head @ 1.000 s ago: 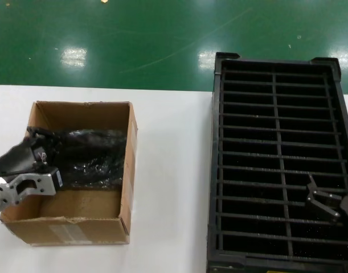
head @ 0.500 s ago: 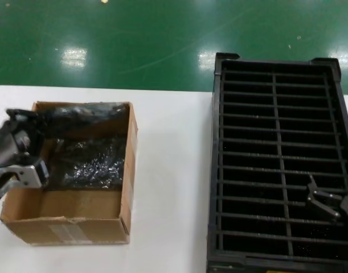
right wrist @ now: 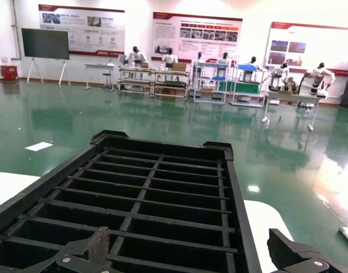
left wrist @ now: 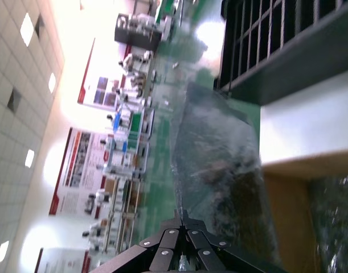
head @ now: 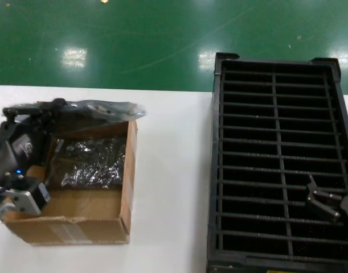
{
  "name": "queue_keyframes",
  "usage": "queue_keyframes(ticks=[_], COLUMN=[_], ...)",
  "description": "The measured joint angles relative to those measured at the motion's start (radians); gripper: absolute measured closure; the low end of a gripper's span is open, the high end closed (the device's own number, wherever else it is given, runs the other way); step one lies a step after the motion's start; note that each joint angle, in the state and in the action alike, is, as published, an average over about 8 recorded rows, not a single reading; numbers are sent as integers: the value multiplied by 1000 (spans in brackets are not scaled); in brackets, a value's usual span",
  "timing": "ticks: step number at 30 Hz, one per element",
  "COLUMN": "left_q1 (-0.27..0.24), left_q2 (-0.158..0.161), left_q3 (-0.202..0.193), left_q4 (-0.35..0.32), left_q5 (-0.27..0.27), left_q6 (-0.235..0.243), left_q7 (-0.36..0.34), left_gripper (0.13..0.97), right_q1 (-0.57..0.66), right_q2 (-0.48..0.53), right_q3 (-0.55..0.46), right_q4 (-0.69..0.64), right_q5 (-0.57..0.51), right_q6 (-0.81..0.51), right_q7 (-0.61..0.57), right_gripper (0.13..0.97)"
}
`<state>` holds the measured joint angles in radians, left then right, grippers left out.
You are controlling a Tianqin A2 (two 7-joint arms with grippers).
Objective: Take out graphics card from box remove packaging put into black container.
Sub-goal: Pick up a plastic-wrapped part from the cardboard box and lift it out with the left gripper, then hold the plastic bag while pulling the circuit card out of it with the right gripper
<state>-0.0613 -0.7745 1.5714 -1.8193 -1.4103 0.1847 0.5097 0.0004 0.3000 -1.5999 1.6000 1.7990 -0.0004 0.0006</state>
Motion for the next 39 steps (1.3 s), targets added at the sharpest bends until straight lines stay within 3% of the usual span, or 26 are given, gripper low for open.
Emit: queue_keyframes(ticks=[6, 12, 18, 30, 39], left_q1=[70, 89, 91, 91, 91], left_q2=[4, 64, 113, 134, 134], left_q3=[12, 26, 42, 49, 49], left_q4=[-77, -94, -92, -87, -87], left_q5=[-94, -189, -228, -236, -236], left_q6=[14, 84, 134, 151, 151], left_q7=[103, 259, 349, 381, 381], left_gripper=[957, 957, 957, 957, 957], right_q1=[0, 0, 0, 1, 18], right_q2=[0, 0, 0, -4, -56], right_q3=[0, 0, 0, 6, 40], right_q4=[0, 0, 0, 1, 39], right_q5=[0, 0, 0, -3, 7], right_q6=[0, 0, 0, -12, -138], right_q7=[0, 0, 0, -8, -109], right_gripper=[129, 129, 129, 129, 132])
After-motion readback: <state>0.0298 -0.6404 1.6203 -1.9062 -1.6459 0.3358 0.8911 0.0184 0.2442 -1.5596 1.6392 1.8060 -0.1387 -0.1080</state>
